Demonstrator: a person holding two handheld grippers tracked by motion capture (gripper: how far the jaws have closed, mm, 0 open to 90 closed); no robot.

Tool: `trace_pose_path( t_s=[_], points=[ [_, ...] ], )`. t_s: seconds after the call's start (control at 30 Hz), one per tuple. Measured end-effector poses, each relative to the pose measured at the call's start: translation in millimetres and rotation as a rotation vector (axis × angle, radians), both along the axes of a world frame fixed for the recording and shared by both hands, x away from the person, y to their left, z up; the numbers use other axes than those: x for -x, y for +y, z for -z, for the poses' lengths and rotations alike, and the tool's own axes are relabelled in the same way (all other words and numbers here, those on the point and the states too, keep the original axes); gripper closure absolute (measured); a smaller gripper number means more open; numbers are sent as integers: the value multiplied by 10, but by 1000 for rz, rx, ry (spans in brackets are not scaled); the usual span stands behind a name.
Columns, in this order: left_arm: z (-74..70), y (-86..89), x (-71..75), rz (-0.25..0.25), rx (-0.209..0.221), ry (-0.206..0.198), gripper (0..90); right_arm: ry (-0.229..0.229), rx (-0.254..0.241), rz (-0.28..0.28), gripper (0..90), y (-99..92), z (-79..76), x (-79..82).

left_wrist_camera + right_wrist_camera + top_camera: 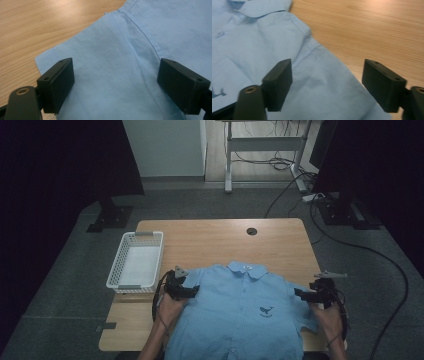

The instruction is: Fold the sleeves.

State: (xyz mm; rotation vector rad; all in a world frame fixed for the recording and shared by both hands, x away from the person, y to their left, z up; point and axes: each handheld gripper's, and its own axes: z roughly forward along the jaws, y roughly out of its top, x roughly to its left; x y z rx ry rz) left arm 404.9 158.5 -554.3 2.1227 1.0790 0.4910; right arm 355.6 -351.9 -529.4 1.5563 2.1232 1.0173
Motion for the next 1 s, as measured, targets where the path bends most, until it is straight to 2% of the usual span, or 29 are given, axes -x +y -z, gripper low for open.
trace_pose_path(
  t_s=[0.13, 0.3, 0.47, 0.6, 0.67, 0.7, 0.8, 0.87, 1.0],
  points=[
    [0, -1, 20, -8, 2, -2, 144, -6, -16, -28, 176, 89, -13, 15],
    [1, -5, 34, -19, 4, -2, 148, -24, -9, -77, 149, 307, -44, 46],
    [0, -5, 41, -25, 5, -2, 148, -46, -1, -157, 122, 650, -73, 69],
    [0, -3, 55, -35, 6, -3, 156, -47, -10, -231, 93, 960, -66, 88],
    [0, -1, 62, -37, 6, -3, 159, -51, -5, -255, 82, 1120, -55, 99],
    [-1, 3, 68, -37, 7, -3, 159, -51, -5, -255, 82, 1120, -55, 99],
    [0, 11, 81, -36, 12, -3, 159, -49, 8, -298, 65, 1386, -10, 107],
    [-1, 17, 97, -35, 10, -2, 160, -48, 32, -296, 43, 1615, 63, 94],
    [-2, 45, 115, -21, 29, 4, 154, -51, 66, -275, 6, 1809, 200, 65]
  ],
)
